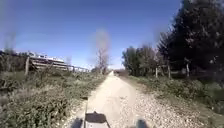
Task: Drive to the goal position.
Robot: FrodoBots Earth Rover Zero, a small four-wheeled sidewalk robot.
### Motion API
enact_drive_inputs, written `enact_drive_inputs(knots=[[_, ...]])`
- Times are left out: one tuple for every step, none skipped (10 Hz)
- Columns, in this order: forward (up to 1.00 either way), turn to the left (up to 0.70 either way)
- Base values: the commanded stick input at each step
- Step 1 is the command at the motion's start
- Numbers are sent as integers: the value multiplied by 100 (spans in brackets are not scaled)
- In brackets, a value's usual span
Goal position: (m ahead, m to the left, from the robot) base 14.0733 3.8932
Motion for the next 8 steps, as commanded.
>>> enact_drive_inputs(knots=[[50,0],[50,0],[50,0],[50,0],[50,0],[50,0],[50,0],[50,0]])
